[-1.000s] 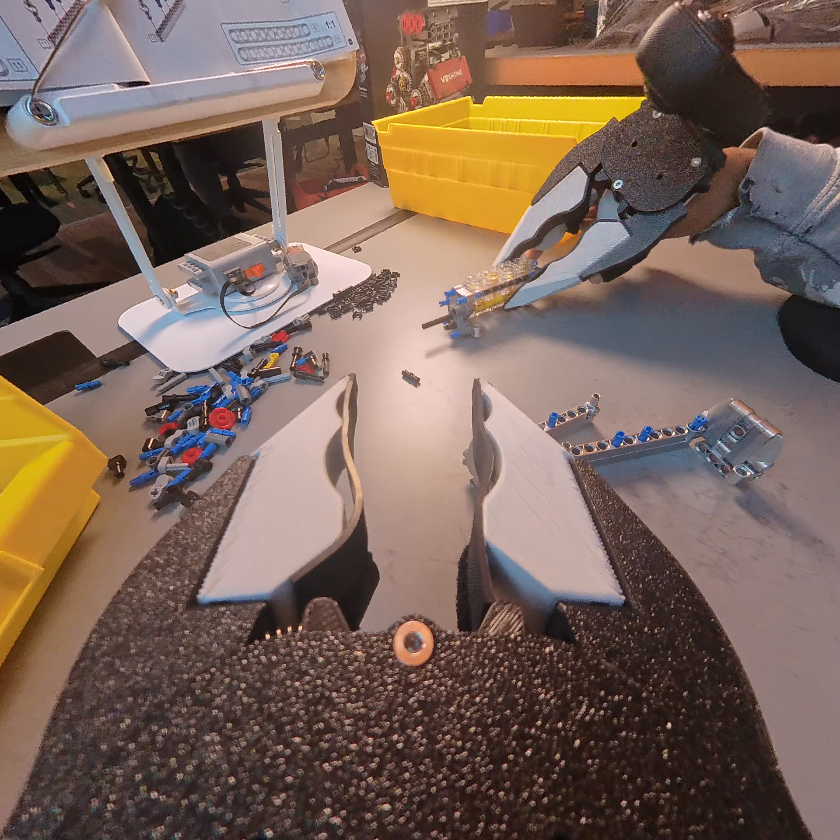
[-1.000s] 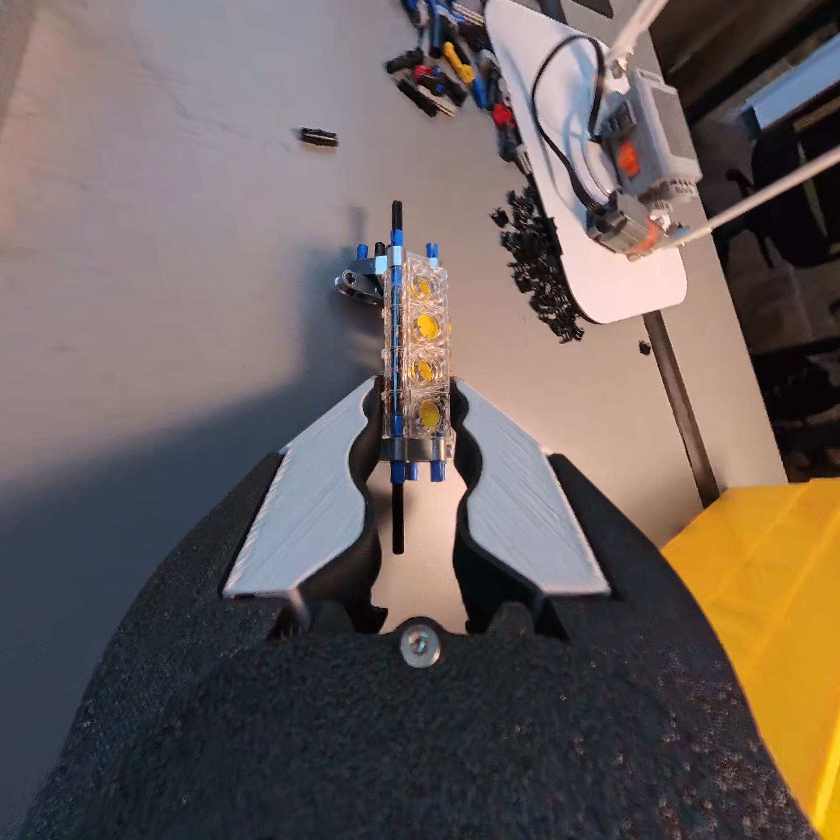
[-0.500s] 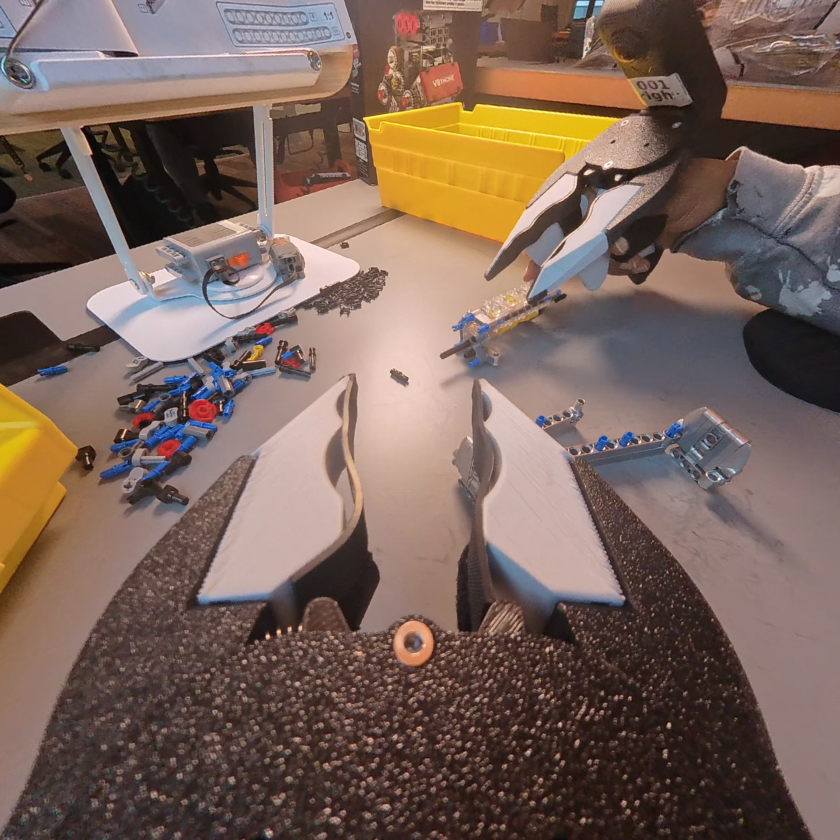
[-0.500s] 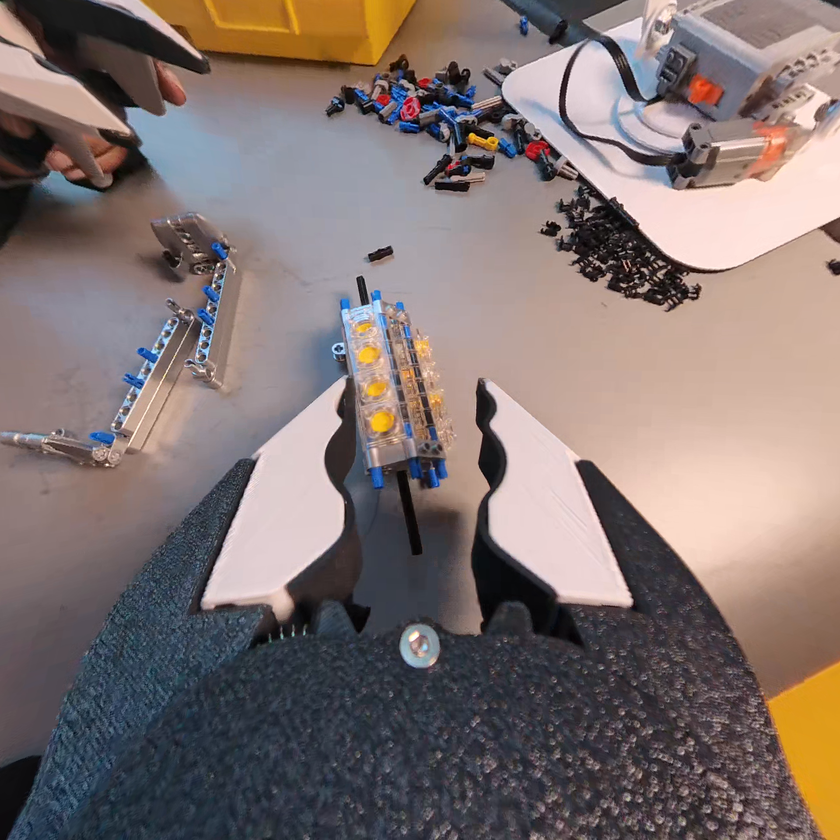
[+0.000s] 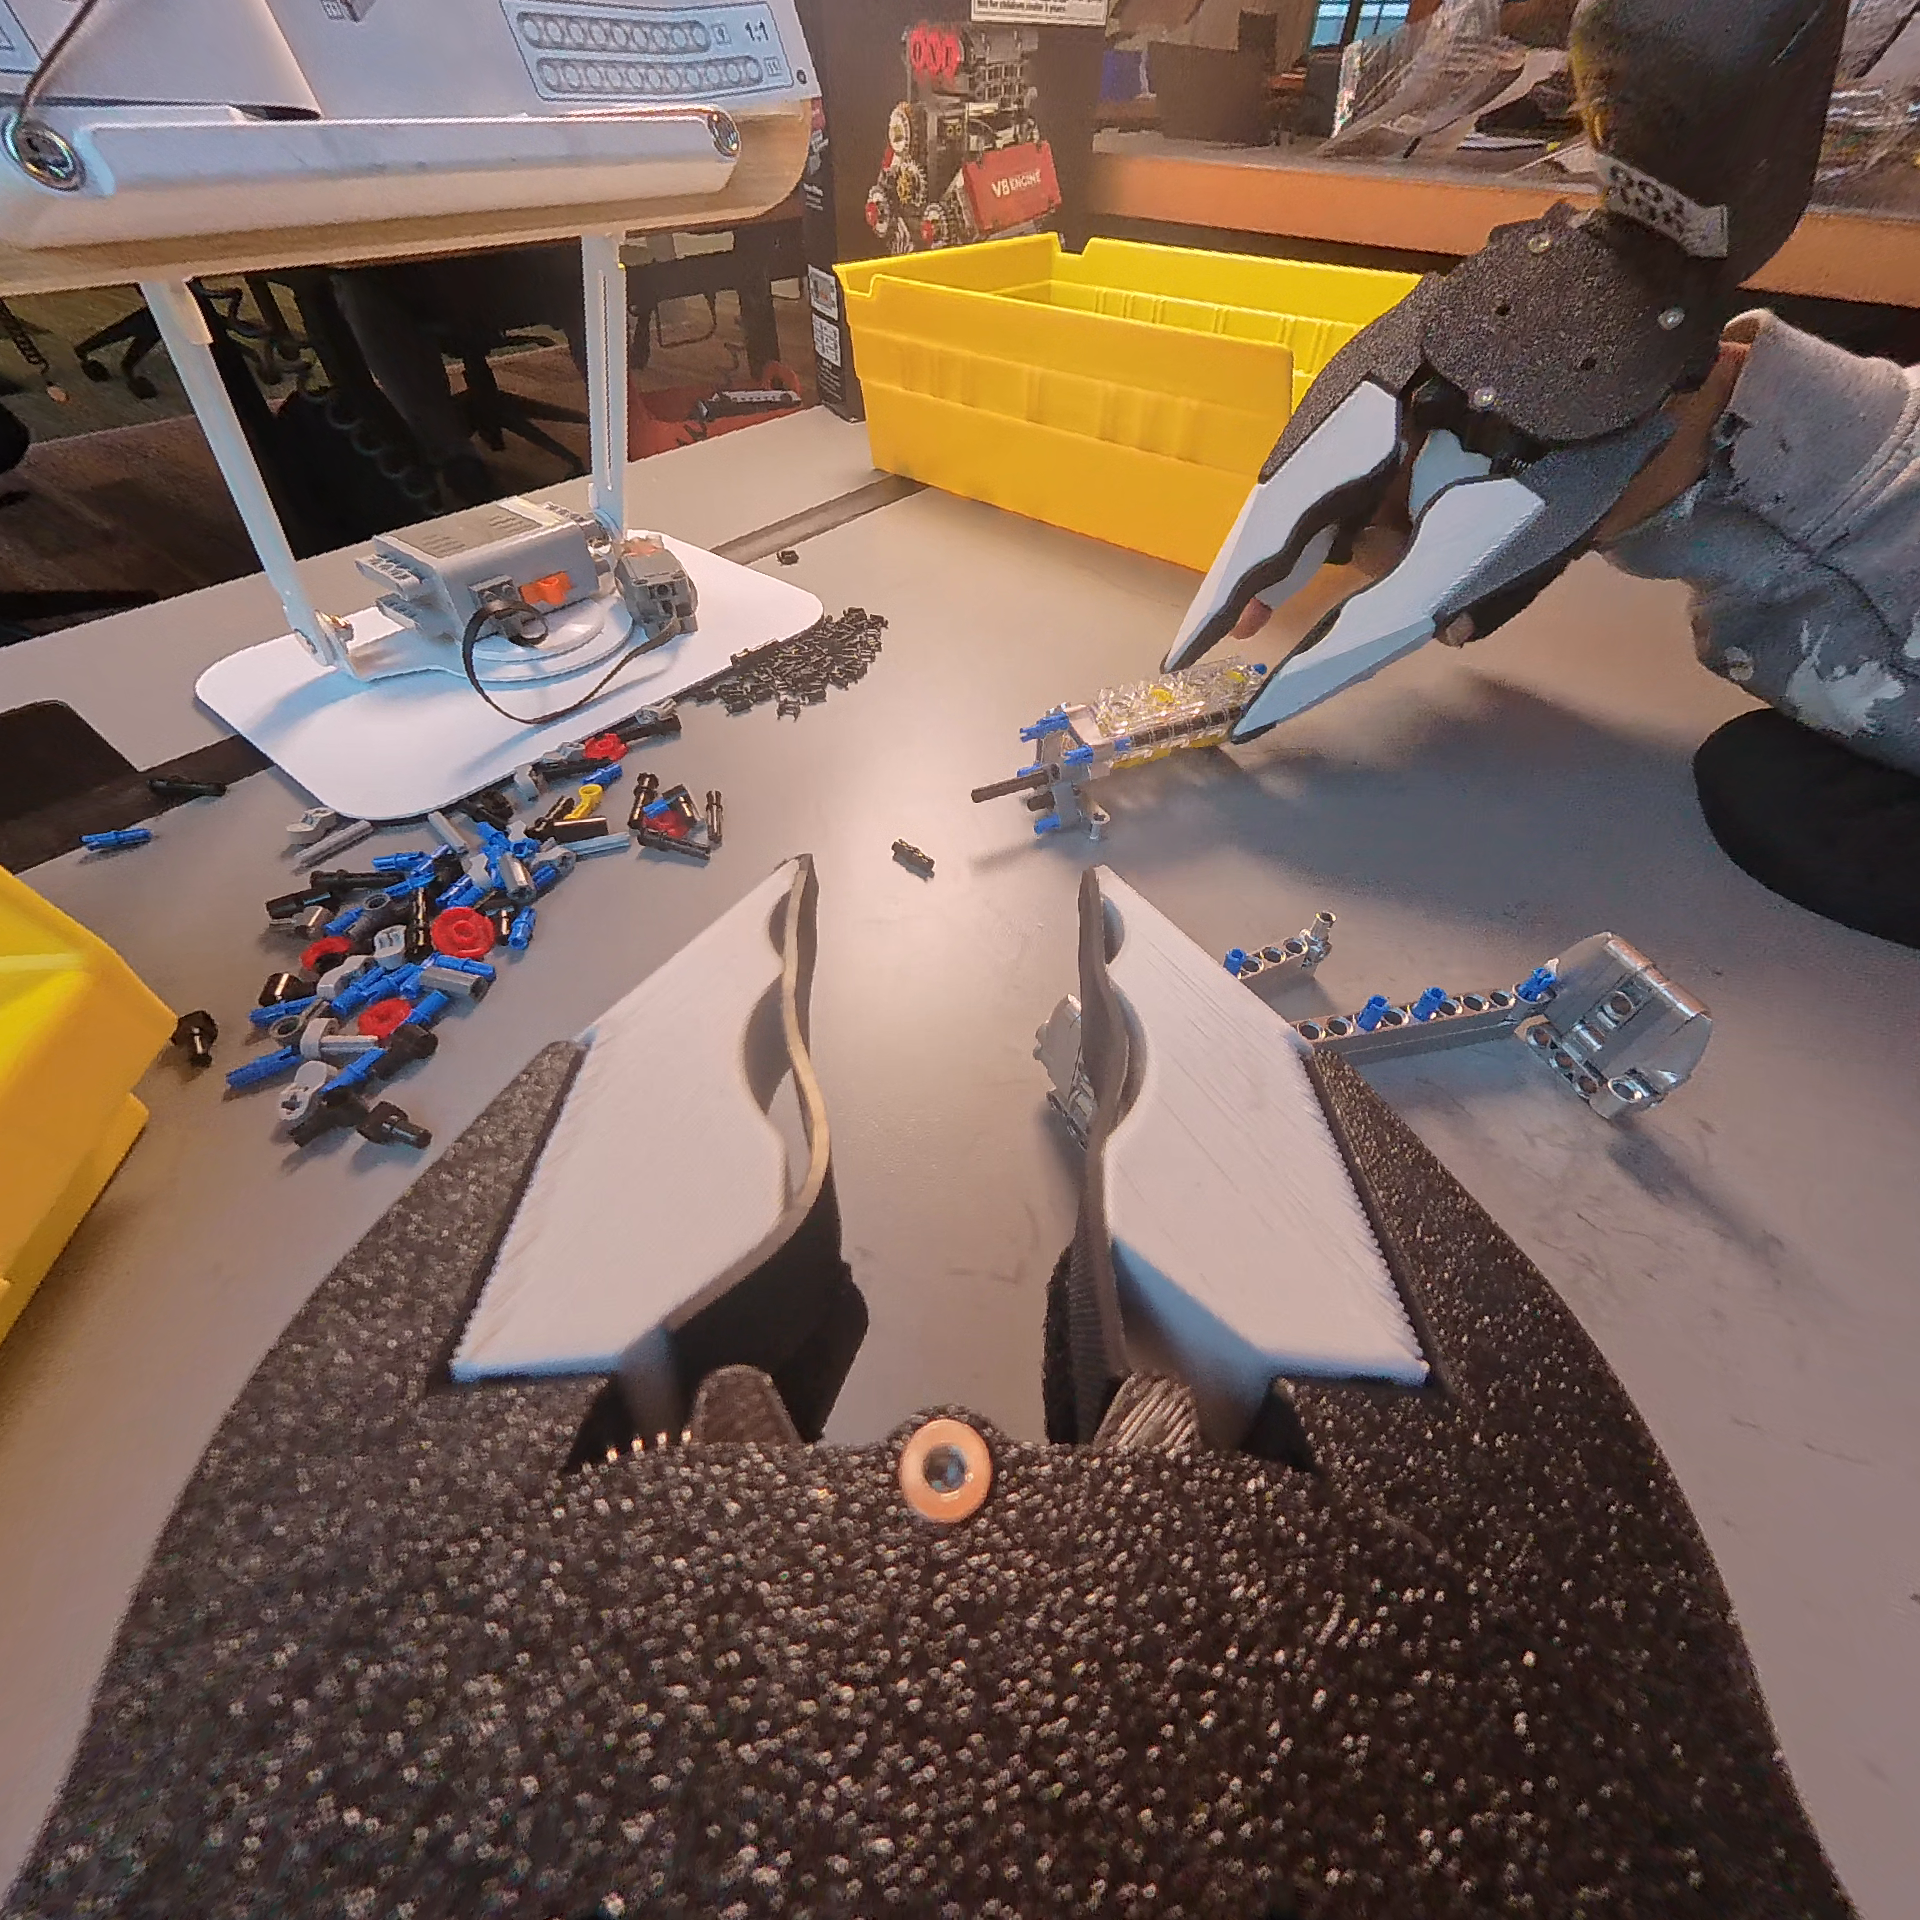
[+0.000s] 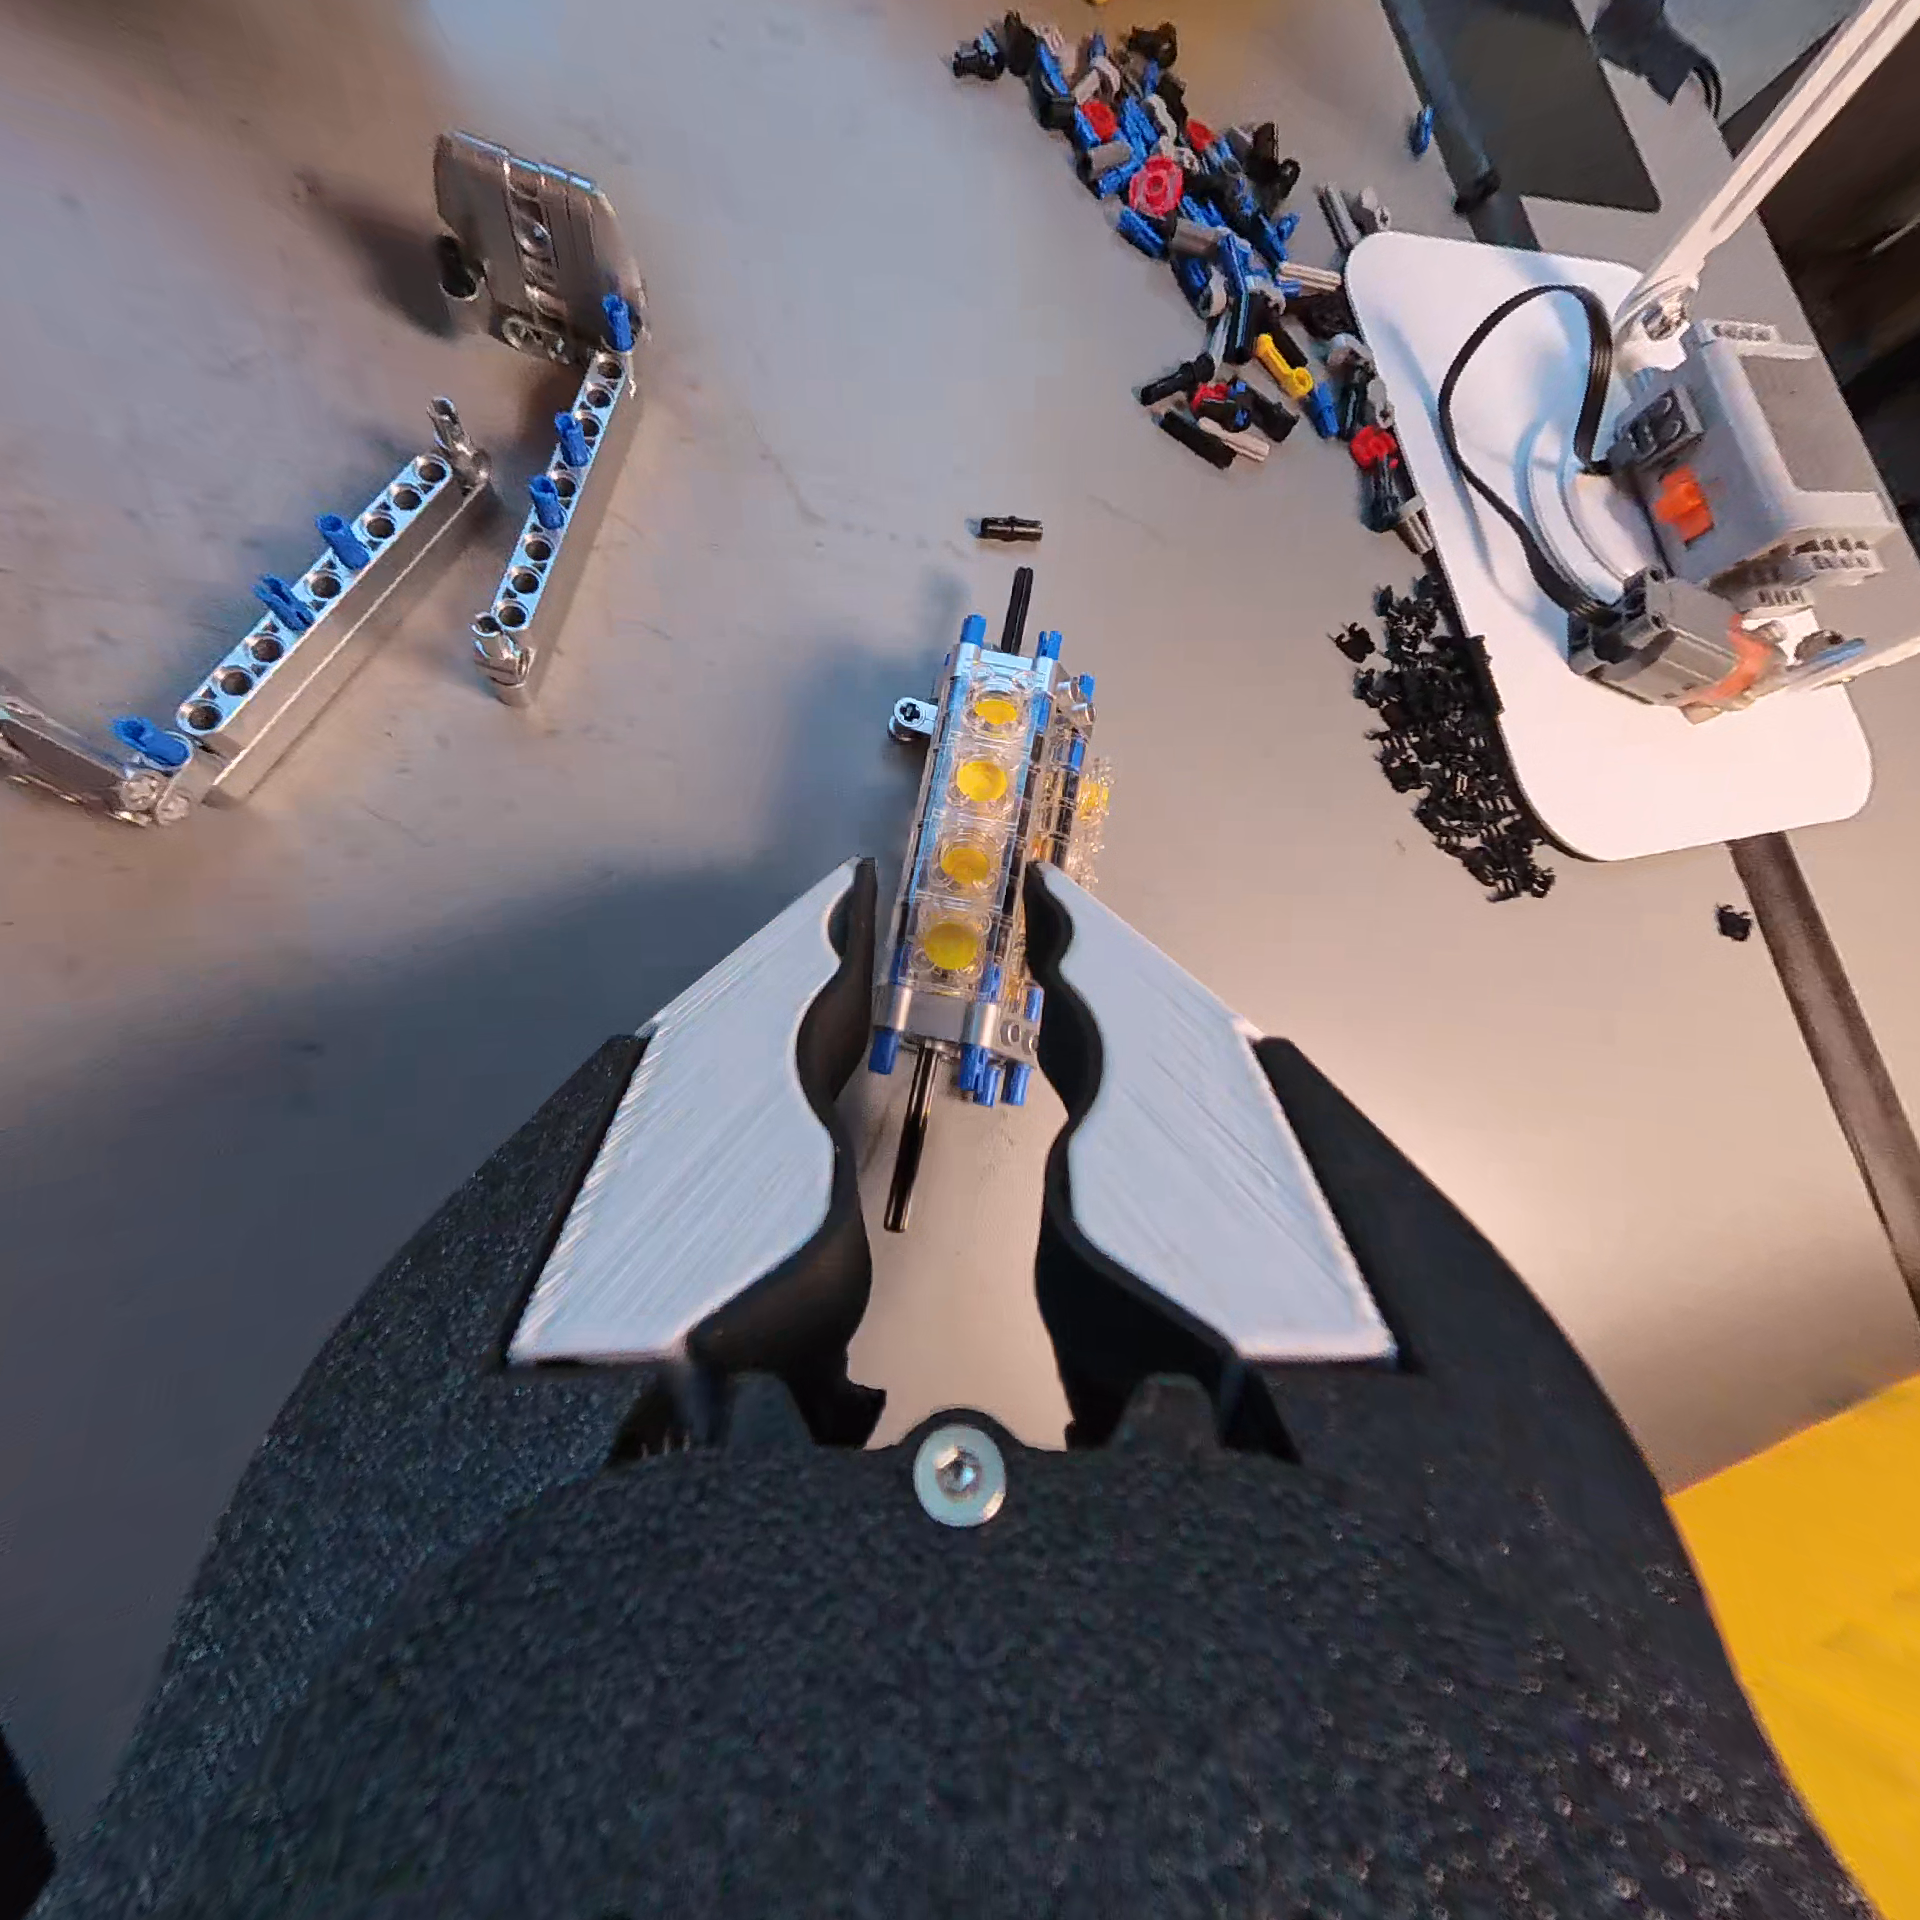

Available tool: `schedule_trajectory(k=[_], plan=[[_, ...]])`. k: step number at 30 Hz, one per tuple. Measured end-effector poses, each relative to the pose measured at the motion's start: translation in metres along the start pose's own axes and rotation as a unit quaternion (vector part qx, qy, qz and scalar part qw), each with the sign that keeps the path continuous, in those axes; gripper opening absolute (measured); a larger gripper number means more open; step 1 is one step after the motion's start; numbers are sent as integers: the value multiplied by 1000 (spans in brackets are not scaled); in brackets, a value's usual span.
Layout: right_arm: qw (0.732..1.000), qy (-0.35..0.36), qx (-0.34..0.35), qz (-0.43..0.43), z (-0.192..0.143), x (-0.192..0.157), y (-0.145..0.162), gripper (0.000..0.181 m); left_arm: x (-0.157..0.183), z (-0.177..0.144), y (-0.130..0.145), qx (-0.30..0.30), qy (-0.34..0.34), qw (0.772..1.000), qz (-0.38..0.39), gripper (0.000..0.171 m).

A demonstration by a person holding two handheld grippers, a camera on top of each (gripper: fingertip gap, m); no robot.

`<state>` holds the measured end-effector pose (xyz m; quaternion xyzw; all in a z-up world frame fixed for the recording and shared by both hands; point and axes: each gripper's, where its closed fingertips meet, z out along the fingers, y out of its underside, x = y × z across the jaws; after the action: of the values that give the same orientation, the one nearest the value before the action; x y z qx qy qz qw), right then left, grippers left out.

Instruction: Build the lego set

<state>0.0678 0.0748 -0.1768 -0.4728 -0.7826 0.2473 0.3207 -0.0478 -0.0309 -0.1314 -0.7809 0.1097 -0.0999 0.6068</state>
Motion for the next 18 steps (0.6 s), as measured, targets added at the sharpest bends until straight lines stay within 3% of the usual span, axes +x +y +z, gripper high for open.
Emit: schedule_trajectory(k=[8, 11, 18], plan=[[998, -23, -14, -64, -3, -18, -2, 23, 0, 0, 0, -1, 2, 1000, -1, 48], [992, 16, -46, -120, 0, -13, 0, 23, 0, 0, 0, 0, 2, 1000, -1, 48], [974, 92, -48, -202, 10, 3, -5, 22, -1, -1, -1, 2, 2, 1000, -4, 48]])
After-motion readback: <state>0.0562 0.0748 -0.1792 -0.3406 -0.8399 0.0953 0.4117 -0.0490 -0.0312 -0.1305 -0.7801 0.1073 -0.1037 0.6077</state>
